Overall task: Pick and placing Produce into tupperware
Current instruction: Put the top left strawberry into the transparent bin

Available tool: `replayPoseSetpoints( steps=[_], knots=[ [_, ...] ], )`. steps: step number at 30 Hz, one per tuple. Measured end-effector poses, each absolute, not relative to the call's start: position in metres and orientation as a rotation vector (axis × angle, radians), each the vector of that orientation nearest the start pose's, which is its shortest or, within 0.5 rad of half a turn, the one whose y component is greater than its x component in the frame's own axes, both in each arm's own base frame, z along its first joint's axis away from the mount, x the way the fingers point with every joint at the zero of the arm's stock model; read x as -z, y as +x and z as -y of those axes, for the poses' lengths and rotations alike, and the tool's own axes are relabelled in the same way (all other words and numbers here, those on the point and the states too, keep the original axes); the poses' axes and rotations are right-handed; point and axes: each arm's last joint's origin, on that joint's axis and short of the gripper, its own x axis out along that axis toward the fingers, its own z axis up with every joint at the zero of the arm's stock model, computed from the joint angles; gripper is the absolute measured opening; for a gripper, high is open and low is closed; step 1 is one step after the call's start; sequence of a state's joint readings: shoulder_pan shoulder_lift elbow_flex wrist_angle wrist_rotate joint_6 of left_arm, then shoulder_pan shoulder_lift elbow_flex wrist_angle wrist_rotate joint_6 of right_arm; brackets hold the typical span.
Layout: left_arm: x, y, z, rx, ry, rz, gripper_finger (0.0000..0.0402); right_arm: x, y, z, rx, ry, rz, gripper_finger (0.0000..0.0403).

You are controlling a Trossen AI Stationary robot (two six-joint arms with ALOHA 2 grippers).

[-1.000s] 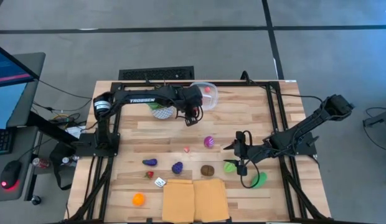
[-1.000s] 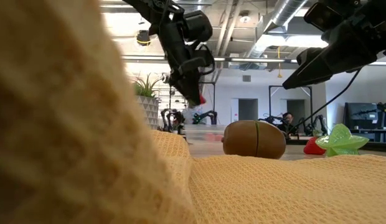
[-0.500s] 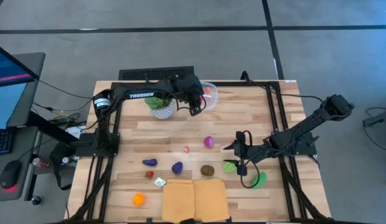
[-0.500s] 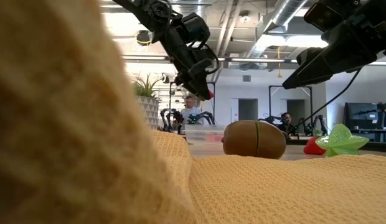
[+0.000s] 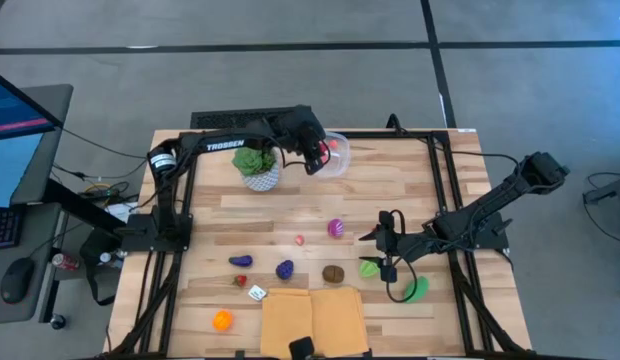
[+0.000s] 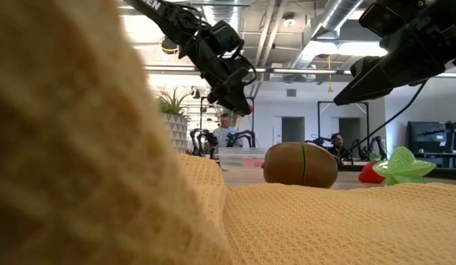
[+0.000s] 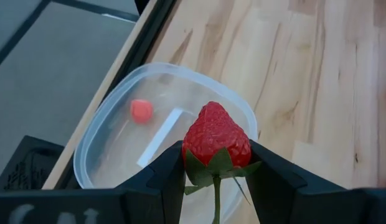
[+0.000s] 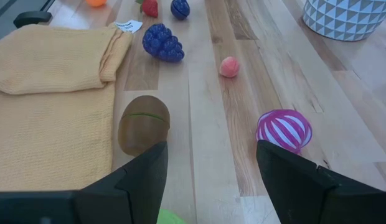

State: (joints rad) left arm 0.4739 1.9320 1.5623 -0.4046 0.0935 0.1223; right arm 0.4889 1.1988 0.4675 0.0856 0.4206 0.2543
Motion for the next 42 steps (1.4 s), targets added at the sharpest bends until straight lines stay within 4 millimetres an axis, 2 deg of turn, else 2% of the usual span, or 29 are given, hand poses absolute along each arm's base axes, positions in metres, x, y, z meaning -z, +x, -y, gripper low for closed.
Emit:
replayPoseSetpoints(
  steps=[10, 30, 37, 42],
  knots=[
    [-0.252, 0.384, -0.202, -0.324, -0.104, -0.742, 0.0135, -0.174, 0.203, -0.089, 0.03, -0.03, -0.582, 0.027],
    [-0.255, 0.388, -0.202, -0.312, -0.108, -0.692, 0.0135, -0.174, 0.204, -0.087, 0.041, -0.027, -0.581, 0.027],
    [-0.231, 0.401, -0.202, -0.271, -0.138, -0.749, 0.0135, -0.174, 0.204, -0.087, 0.041, -0.028, -0.585, 0.027],
    [-0.223, 0.412, -0.209, -0.27, -0.15, -0.78, 0.0135, -0.173, 0.204, -0.087, 0.041, -0.03, -0.587, 0.027]
  ],
)
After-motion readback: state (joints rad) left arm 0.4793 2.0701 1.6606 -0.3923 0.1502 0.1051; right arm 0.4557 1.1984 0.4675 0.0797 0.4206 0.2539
